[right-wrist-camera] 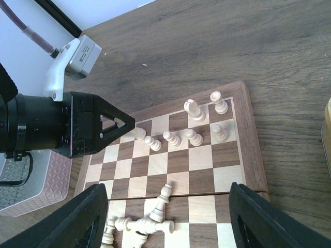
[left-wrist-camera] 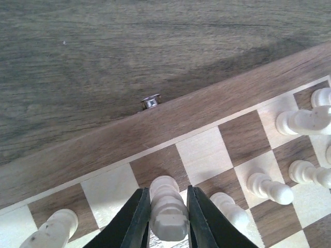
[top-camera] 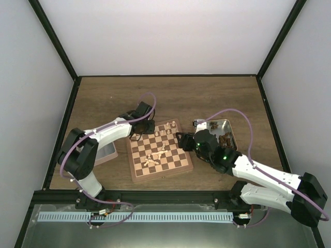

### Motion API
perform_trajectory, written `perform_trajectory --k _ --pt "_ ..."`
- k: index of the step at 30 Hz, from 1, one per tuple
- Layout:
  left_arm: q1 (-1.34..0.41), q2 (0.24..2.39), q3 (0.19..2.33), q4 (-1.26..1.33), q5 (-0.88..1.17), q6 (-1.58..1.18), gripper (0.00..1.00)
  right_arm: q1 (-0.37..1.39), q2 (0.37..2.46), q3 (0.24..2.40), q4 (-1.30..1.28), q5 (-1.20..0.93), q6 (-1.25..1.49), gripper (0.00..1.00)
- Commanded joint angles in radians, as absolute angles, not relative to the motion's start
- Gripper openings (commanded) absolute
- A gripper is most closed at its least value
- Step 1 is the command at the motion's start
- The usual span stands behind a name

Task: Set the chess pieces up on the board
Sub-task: Adjust the chess piece on the chessboard.

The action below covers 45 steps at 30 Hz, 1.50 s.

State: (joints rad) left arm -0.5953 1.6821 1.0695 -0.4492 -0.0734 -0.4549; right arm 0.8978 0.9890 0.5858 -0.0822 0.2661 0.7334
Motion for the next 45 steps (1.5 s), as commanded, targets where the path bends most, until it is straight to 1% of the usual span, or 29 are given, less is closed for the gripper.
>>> perform_trajectory --k 1,20,23,28,35,42,45 --pt "-0.591 1.697 1.102 -0.433 -0.057 -0.435 0.2 0.891 0.994 0.594 -0.071 0.297 0.716 0.66" --pt "-0.591 1.722 1.143 -0.479 -0.119 -0.412 0.21 0.891 1.019 0.595 -0.057 0.304 0.696 0.66" --pt "-0.591 1.724 1.15 -0.495 -0.104 -0.403 0.23 0.891 1.022 0.595 -0.054 0.302 0.695 0.66" --pt "-0.592 1.723 1.151 -0.521 -0.071 -0.369 0.24 0.891 1.005 0.582 -0.047 0.313 0.692 0.66" --pt "-0.591 1.695 1.163 -0.53 -0.081 -0.369 0.31 0.89 1.004 0.576 -0.041 0.305 0.693 0.66" --pt "-0.591 1.594 1.147 -0.497 -0.085 -0.383 0.38 0.89 1.032 0.597 -0.058 0.24 0.692 0.66" --pt "-0.593 1.523 1.107 -0.448 -0.045 -0.384 0.4 0.891 1.066 0.628 -0.085 0.21 0.702 0.66"
